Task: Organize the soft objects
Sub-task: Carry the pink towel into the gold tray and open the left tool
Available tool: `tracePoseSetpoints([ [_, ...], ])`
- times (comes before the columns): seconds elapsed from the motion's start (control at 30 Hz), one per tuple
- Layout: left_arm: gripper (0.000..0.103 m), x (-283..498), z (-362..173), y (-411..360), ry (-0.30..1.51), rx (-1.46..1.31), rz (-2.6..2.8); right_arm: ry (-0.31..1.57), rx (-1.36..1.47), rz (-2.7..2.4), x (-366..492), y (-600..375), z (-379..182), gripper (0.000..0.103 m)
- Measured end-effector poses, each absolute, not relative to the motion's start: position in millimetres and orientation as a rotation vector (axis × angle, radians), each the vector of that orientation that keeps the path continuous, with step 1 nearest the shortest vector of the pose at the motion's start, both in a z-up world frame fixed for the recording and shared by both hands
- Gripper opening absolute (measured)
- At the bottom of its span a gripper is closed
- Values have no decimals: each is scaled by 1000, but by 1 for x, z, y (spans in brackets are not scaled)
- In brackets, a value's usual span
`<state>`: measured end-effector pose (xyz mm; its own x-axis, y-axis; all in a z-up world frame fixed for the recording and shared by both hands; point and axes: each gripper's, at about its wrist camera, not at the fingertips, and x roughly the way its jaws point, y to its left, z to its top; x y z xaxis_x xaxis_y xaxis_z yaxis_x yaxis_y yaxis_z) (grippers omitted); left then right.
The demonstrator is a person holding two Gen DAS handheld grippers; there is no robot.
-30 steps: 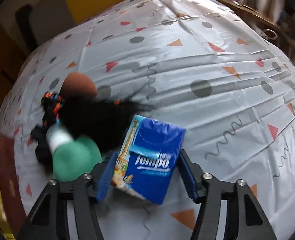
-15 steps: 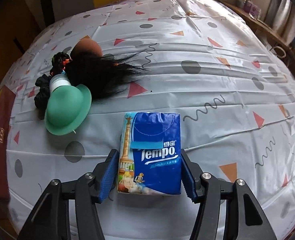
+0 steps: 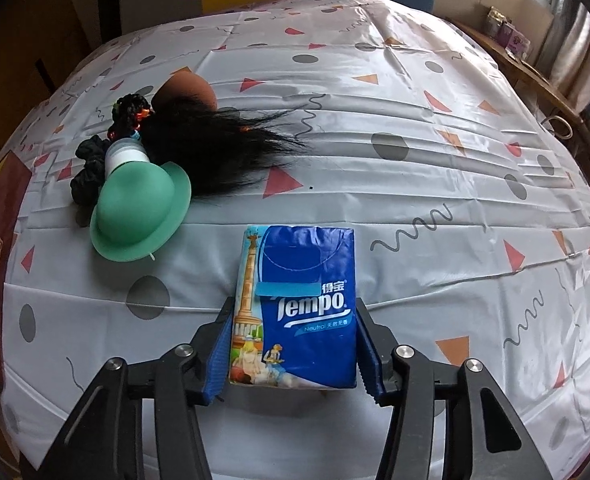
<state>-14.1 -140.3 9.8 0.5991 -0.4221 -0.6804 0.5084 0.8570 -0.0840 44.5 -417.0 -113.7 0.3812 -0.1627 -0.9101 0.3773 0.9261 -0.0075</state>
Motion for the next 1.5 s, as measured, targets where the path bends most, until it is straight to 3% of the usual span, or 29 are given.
tracePoseSetpoints([
  [0.8, 38, 15, 19, -67, 774, -18, -433, 1122, 150, -337, 43, -410, -111, 54],
  [1.17, 38, 89, 6, 58, 857, -102, -192, 1126, 141, -340, 43, -409, -110, 54],
  [1.5, 39, 171, -44, 74, 1021, -63, -153, 1126, 141, -341, 43, -409, -110, 54],
])
